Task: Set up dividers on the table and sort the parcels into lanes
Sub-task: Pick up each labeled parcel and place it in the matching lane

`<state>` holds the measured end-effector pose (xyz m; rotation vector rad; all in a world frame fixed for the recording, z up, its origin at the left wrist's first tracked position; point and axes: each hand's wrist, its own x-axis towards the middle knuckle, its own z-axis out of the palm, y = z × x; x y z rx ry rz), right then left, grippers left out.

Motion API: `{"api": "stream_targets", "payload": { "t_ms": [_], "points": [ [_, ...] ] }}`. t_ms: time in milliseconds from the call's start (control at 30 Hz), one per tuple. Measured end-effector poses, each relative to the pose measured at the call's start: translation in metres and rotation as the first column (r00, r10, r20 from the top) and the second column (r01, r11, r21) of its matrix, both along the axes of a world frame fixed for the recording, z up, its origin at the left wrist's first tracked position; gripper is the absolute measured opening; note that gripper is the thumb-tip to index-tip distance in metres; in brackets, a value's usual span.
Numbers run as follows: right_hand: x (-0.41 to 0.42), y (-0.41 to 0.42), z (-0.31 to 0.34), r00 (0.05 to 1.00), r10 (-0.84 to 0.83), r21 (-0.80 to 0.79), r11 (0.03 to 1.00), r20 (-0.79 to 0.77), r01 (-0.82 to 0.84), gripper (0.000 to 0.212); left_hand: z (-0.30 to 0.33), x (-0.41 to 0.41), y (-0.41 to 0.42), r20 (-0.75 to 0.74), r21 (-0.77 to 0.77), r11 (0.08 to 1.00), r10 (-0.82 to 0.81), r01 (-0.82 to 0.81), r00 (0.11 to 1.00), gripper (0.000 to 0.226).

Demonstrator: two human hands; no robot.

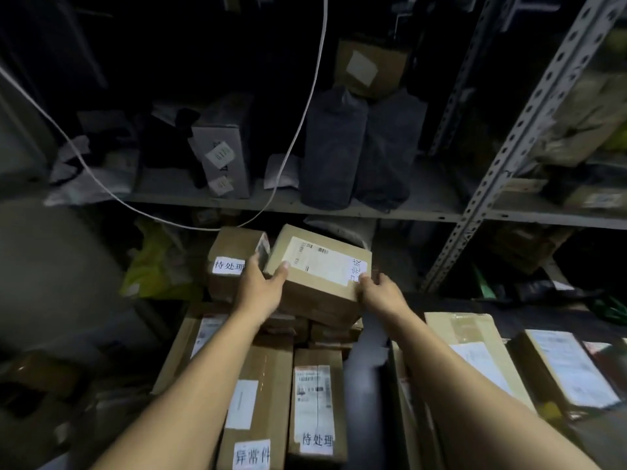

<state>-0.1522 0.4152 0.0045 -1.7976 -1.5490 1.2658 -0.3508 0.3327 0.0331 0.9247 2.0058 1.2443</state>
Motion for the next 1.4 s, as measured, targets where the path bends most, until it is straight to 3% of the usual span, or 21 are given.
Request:
{"api": "stream_targets", "payload": {
  "t_ms": [100, 300, 400, 467, 533, 633, 700, 867, 967, 1100, 1200, 1300, 1400],
  "points": [
    [-0.009, -0.006, -0.010, 0.993, -0.017, -0.011, 1.000, -0.121, 0.016, 0.045, -0.006, 0.003, 0.004, -0.008, 0.022, 1.000, -0.003, 0.003, 1.000, 0.053],
    [-0.008, -0.042, 0.017, 0.954, -0.120, 0.106, 0.982, -0.273, 0.154, 0.035, 0.016, 0.011, -0.020, 0.108, 0.278, 0.956, 0.065, -0.093, 0.992, 0.039],
    [-0.002, -0.079, 0.033, 0.915, -0.130, 0.066, 0.984, -0.381, 0.167, 0.023, 0.032, 0.016, -0.041, 0.249, 0.385, 0.917, 0.004, -0.103, 0.968, 0.043],
    [0.008, -0.111, 0.040, 0.877, -0.143, 0.029, 0.984, -0.458, 0.176, 0.018, 0.038, 0.016, -0.054, 0.267, 0.393, 0.914, -0.013, -0.097, 0.964, 0.048],
    [0.020, -0.143, 0.044, 0.839, -0.148, -0.013, 0.986, -0.523, 0.165, 0.026, 0.042, 0.017, -0.068, 0.275, 0.381, 0.919, -0.009, -0.100, 0.962, 0.051],
    [0.045, -0.179, 0.051, 0.866, -0.130, 0.000, 0.989, -0.482, 0.149, 0.066, 0.048, 0.022, -0.091, 0.319, 0.366, 0.925, -0.017, -0.107, 0.947, 0.040],
    [0.067, -0.191, 0.057, 0.895, -0.115, 0.055, 0.987, -0.430, 0.153, 0.075, 0.051, 0.028, -0.103, 0.328, 0.349, 0.935, -0.055, -0.067, 0.943, 0.033],
    [0.122, -0.200, 0.084, 0.938, -0.120, 0.193, 0.963, -0.325, 0.190, 0.066, 0.067, 0.052, -0.113, 0.320, 0.314, 0.945, -0.195, 0.091, 0.927, 0.029],
    [0.151, -0.207, 0.102, 0.961, 0.000, 0.150, 0.988, -0.278, 0.044, 0.052, 0.080, 0.081, -0.110, 0.312, 0.314, 0.925, -0.313, 0.213, 0.897, 0.020],
    [0.192, -0.221, 0.123, 0.937, 0.082, 0.132, 0.990, -0.340, -0.038, 0.034, 0.098, 0.126, -0.101, 0.264, 0.329, 0.896, -0.392, 0.300, 0.881, 0.022],
    [0.220, -0.229, 0.130, 0.937, 0.044, 0.152, 0.988, -0.347, 0.010, 0.037, 0.109, 0.159, -0.095, 0.259, 0.328, 0.880, -0.434, 0.344, 0.863, 0.024],
    [0.247, -0.235, 0.138, 0.943, -0.011, 0.208, 0.974, -0.332, 0.084, 0.040, 0.124, 0.198, -0.087, 0.234, 0.363, 0.864, -0.446, 0.348, 0.864, 0.041],
    [0.279, -0.230, 0.152, 0.925, -0.066, 0.281, 0.942, -0.375, 0.181, 0.030, 0.142, 0.241, -0.081, 0.265, 0.436, 0.833, -0.480, 0.340, 0.837, 0.049]
  ]
}}
